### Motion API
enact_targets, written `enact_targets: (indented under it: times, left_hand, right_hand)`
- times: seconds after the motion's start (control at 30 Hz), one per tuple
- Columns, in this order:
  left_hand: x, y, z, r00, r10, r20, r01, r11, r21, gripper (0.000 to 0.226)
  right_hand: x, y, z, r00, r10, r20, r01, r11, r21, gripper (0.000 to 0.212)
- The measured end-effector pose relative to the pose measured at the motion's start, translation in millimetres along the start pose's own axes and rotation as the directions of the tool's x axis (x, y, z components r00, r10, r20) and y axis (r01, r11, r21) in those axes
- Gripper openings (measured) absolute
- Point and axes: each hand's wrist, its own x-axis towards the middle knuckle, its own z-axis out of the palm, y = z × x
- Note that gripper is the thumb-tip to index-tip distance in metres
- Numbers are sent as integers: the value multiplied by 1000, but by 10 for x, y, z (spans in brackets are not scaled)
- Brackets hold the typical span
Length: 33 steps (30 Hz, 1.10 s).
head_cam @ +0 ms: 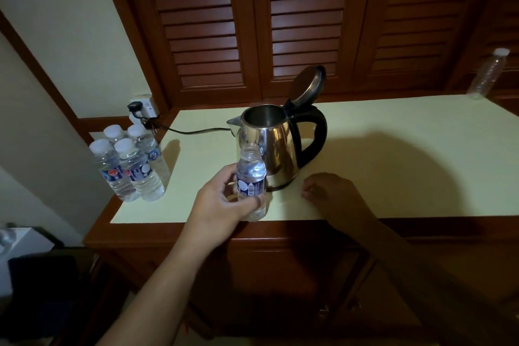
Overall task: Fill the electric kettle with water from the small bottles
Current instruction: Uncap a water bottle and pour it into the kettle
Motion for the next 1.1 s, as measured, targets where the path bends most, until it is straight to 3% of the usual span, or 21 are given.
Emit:
enact_targets:
  times: [0.13,0.2,0.3,0.37,0.5,0.77,0.9,1.1]
  left_hand:
    - [22,3,-38,1000,18,-7,-18,998,65,50]
    - [33,21,-54,1000,24,-18,-23,997,76,48]
    - [78,72,-99,998,34,-50,-30,997,73,48]
    - [106,106,-158,997,39,-63,-34,997,69,50]
    - [166,258,-290,990,100,-97,-87,988,132,55]
    - [494,583,-525,986,126,-113,-78,929,362,63]
    - [743,697,-587,984,158,-84,-89,840,535,62]
    - [1030,724,-705,975,220,27,-142,528,837,69]
  right_hand:
    - [4,142,101,998,-56,-6,56,998,-42,9]
    - [-1,130,116,1000,-9,5,9,999,-42,18]
    - [-5,130,132,998,62,18,-61,996,-67,43]
    - [-1,128,156,998,55,5,-53,979,-197,59]
    - [-1,82,219,978,191,89,-138,901,-412,104]
    - [-19,65,218,977,168,131,-82,865,-495,107]
    - [-18,92,247,980,160,116,-83,864,-497,107]
    - [-12,115,250,980,157,120,-76,860,-505,106]
